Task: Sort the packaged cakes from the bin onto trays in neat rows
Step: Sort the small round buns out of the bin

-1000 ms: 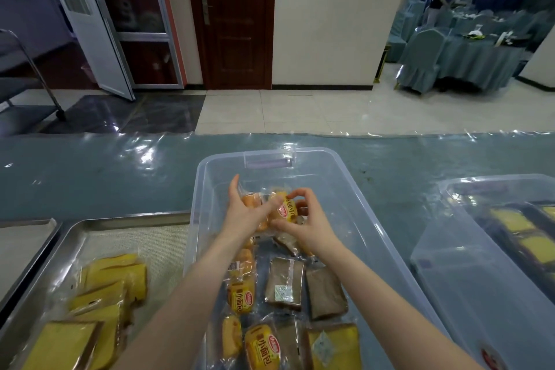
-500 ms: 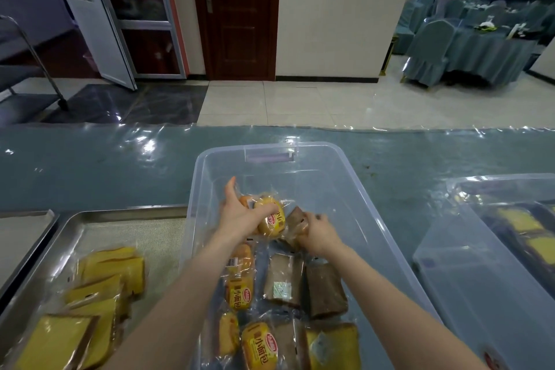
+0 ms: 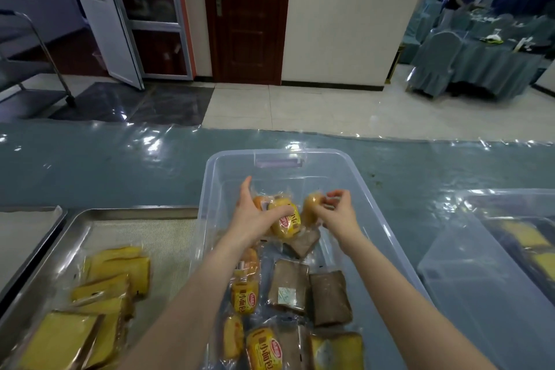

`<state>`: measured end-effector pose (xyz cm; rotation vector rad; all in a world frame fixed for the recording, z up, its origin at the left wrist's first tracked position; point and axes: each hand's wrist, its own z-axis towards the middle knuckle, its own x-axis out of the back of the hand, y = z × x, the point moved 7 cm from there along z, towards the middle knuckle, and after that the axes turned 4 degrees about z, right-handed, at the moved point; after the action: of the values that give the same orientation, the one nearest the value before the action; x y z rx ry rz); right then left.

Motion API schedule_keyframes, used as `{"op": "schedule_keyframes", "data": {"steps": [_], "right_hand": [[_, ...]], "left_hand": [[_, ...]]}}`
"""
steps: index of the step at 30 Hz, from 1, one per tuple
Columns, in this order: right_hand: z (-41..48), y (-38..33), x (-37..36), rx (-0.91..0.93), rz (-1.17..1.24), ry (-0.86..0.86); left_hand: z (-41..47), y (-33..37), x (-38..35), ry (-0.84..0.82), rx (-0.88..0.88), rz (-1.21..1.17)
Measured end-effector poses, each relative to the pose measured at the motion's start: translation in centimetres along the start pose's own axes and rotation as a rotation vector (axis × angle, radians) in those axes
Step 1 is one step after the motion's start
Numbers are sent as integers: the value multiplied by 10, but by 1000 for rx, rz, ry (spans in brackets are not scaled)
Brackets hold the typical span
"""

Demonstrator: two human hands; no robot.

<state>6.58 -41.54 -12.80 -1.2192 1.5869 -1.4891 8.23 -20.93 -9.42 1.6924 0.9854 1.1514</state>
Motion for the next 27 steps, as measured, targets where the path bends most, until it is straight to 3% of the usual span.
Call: {"op": "schedule_keyframes", "data": {"steps": [2, 6, 12, 18, 27], "right_hand": [[-27, -35, 1, 46, 136, -66], [-96, -66, -13, 194, 98, -198], [-157, -99, -63, 257, 210, -347], [-207, -133, -169, 427, 176, -578], [-324, -130, -395, 485, 76, -887]], "left_hand": [[-10, 12, -5, -74, -70, -93], [-36, 28, -6, -234, -181, -255], [-83, 45, 46, -210, -316, -305], [-146, 25, 163, 62, -379, -256], [-279, -93, 357, 544, -242, -347]]}}
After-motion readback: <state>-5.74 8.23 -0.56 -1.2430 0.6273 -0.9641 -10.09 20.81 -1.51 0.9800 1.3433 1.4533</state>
